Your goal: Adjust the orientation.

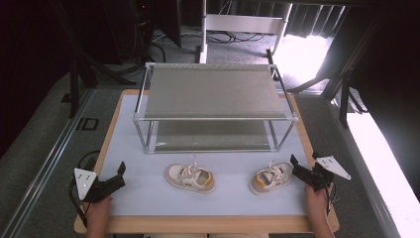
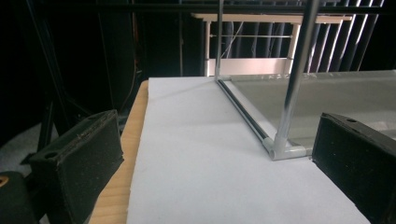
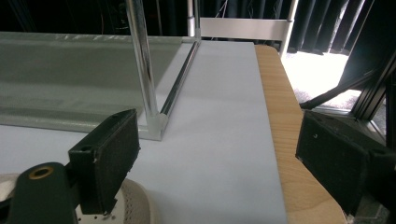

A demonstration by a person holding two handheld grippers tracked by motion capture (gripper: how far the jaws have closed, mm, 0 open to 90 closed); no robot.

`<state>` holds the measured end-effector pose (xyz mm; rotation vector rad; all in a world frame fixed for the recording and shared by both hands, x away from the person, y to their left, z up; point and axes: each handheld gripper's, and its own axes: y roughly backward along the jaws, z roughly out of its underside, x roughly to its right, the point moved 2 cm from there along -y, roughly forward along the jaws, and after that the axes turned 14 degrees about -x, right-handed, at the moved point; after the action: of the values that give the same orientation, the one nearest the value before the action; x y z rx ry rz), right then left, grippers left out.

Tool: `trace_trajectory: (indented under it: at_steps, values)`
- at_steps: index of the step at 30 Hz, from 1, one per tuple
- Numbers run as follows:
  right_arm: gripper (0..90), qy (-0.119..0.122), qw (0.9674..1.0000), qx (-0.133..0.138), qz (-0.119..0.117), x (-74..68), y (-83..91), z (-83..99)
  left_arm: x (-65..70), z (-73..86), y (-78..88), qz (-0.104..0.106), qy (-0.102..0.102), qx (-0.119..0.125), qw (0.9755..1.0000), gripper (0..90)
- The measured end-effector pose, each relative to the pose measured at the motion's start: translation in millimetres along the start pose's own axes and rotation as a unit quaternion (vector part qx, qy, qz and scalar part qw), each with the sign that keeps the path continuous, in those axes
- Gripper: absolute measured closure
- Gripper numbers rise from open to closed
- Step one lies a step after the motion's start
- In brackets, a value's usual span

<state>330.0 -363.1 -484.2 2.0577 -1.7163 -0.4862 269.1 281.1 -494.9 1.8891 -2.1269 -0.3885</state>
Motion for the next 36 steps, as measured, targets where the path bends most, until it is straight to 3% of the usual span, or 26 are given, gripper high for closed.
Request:
trace_trajectory:
  at_steps: [5, 9, 11, 15, 16, 17, 18, 20, 21, 22, 26, 27, 28, 29, 30, 34, 36]
  values:
    - [13.3, -0.001, 1.0, 0.0, -0.008, 0.9, 0.0, 0.0, -1.8, -1.2, -1.7, 0.003, 0.014, -0.012, 0.9998, 1.4]
    - [14.8, 0.004, 0.9999, -0.002, -0.012, 0.6, -0.4, -0.1, -3.1, -2.9, -4.1, 0.029, 0.022, -0.034, 0.9988, 1.4]
    - [14.7, 0.005, 0.9999, -0.004, -0.014, 0.8, -0.7, -0.3, -3.3, -3.4, -5.3, 0.031, 0.026, -0.044, 0.9982, 1.4]
    - [14.7, 0.003, 0.9999, -0.003, -0.014, 1.0, -0.6, -0.2, -3.2, -3.8, -6.1, 0.056, 0.017, -0.071, 0.9958, 1.4]
    - [14.7, 0.0, 0.9999, -0.004, -0.012, 1.2, -0.7, -0.3, -2.9, -4.1, -6.7, 0.071, 0.013, -0.09, 0.9933, 1.4]
    - [14.7, 0.0, 0.9999, -0.004, -0.012, 1.2, -0.7, -0.3, -2.9, -4.1, -6.7, 0.071, 0.013, -0.09, 0.9933, 1.4]
    - [14.7, 0.002, 0.9999, -0.007, -0.015, 1.4, -1.4, -0.6, -2.4, -5.0, -6.8, 0.073, 0.006, -0.109, 0.9913, 1.4]
    - [14.7, 0.001, 0.9998, -0.008, -0.017, 1.5, -1.5, -0.6, -2.7, -5.9, -6.2, 0.09, 0.001, -0.122, 0.9885, 1.4]
    - [14.7, 0.002, 0.9998, -0.009, -0.018, 1.6, -1.6, -0.7, -2.7, -5.9, -6.2, 0.09, 0.001, -0.122, 0.9885, 1.4]
    - [14.7, 0.002, 0.9998, -0.01, -0.018, 1.7, -1.8, -0.8, -3.6, -6.0, -6.5, 0.103, -0.008, -0.141, 0.9847, 1.4]
    - [14.7, 0.001, 0.9997, -0.015, -0.02, 1.4, -2.6, -1.1, -4.9, -5.2, -7.7, 0.121, -0.021, -0.183, 0.9753, 1.4]
    - [14.7, 0.001, 0.9997, -0.015, -0.02, 1.4, -2.6, -1.1, -4.9, -5.2, -7.7, 0.121, -0.021, -0.183, 0.9753, 1.4]
    - [14.7, 0.001, 0.9997, -0.015, -0.018, 1.2, -2.6, -1.1, -3.7, -5.9, -7.5, 0.126, -0.032, -0.201, 0.9709, 1.4]
    - [14.7, 0.001, 0.9997, -0.015, -0.017, 1.0, -2.6, -1.1, -3.7, -5.9, -7.5, 0.126, -0.032, -0.201, 0.9709, 1.4]
    - [14.7, 0.002, 0.9997, -0.015, -0.016, 0.9, -2.6, -1.1, -2.8, -7.8, -6.9, 0.125, -0.041, -0.215, 0.9677, 1.4]
    - [14.7, 0.003, 0.9998, -0.015, -0.015, 0.8, -2.7, -1.2, -2.7, -14.0, -6.4, 0.133, -0.04, -0.239, 0.9611, 1.4]
    - [14.7, 0.002, 0.9998, -0.015, -0.014, 0.8, -2.7, -1.2, -2.9, -17.9, -6.1, 0.135, -0.042, -0.257, 0.9561, 1.4]
